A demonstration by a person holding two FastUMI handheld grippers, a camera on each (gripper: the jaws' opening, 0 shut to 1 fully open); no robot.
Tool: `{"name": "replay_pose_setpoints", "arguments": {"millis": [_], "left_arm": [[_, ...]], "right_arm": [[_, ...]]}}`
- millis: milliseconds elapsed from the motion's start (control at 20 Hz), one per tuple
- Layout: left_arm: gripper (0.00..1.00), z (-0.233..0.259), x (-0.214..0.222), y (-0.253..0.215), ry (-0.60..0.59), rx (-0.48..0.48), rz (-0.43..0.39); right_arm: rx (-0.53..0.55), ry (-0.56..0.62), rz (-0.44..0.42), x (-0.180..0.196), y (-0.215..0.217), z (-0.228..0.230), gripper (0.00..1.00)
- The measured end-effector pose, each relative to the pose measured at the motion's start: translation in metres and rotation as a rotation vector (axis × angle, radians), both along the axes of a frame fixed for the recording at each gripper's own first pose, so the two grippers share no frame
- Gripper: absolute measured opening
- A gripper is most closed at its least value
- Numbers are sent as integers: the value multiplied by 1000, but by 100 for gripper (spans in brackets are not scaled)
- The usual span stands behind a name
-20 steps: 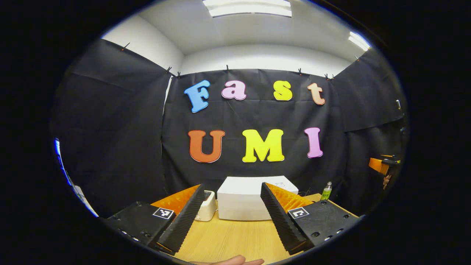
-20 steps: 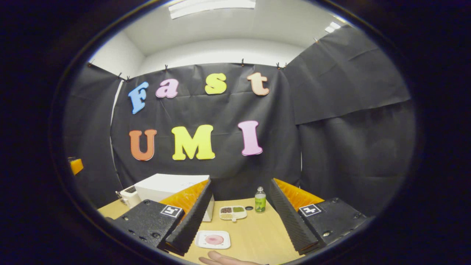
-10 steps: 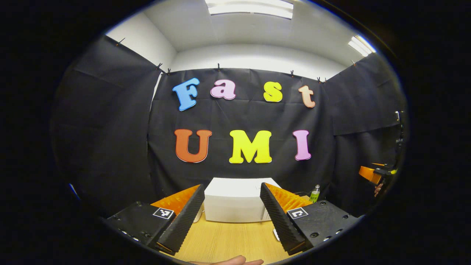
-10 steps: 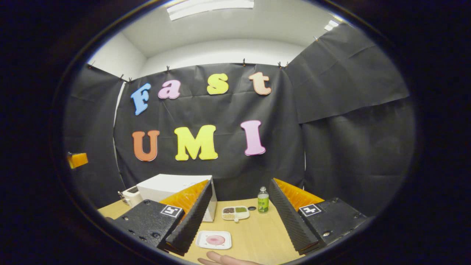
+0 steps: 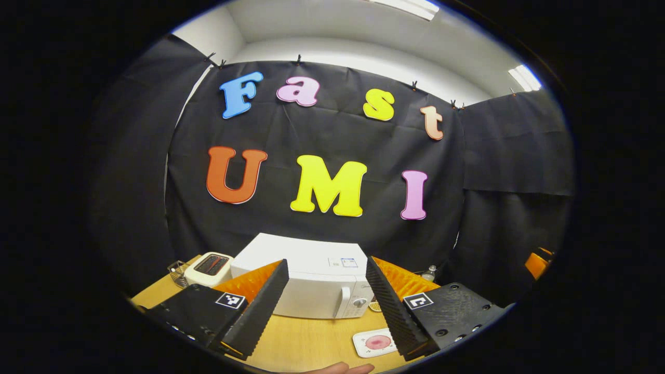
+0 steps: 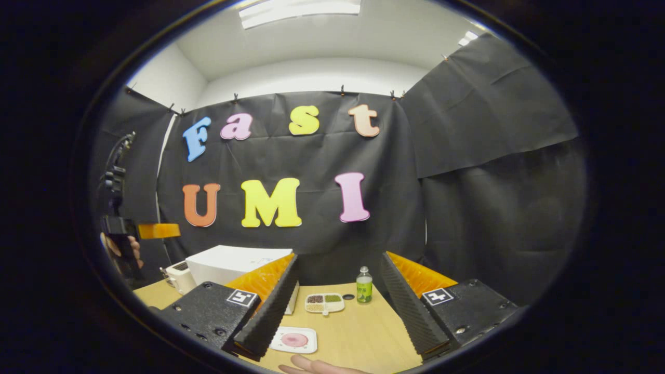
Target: Open the microwave oven with the left hand, put the food in, and close the microwave oven.
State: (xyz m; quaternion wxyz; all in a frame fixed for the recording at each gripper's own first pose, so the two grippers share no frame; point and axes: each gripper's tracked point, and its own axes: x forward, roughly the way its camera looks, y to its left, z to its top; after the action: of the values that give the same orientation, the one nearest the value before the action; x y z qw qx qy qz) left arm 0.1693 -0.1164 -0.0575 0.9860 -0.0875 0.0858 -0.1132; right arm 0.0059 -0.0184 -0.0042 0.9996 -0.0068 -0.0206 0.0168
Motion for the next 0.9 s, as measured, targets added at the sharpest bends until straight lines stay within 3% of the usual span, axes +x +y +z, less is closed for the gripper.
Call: {"name": "replay_pose_setpoints", "arguments": {"millis": [100,150,200,250,450,600,650,700,900], "left_arm": [[94,-26,24,-14,2,-16,-5],[95,-42,34,-23,15,-24,-16],[94,-57,43,-30,35,-32,-22],[95,-72,52,-37,49,-35,-23],[95,-122,80,-73,42,8,-59],[95,-168,94,-90,79,38,-65],[95,-181,99,-94,82,56,-63],[95,-194,104,-98,86,70,-65],[95,-233,119,-112,101,85,-63]], "right_arm": [[3,5,3,0,-2,-6,100],[1,9,6,0,-3,-9,91],[-6,16,9,0,-3,-14,91],[-18,21,16,-1,-3,-17,100],[-59,23,12,0,-9,-30,100],[-25,28,9,0,-18,-37,100],[-17,24,13,0,-20,-38,91],[-15,16,18,1,-20,-37,100],[-21,10,17,8,-29,-46,100]]}}
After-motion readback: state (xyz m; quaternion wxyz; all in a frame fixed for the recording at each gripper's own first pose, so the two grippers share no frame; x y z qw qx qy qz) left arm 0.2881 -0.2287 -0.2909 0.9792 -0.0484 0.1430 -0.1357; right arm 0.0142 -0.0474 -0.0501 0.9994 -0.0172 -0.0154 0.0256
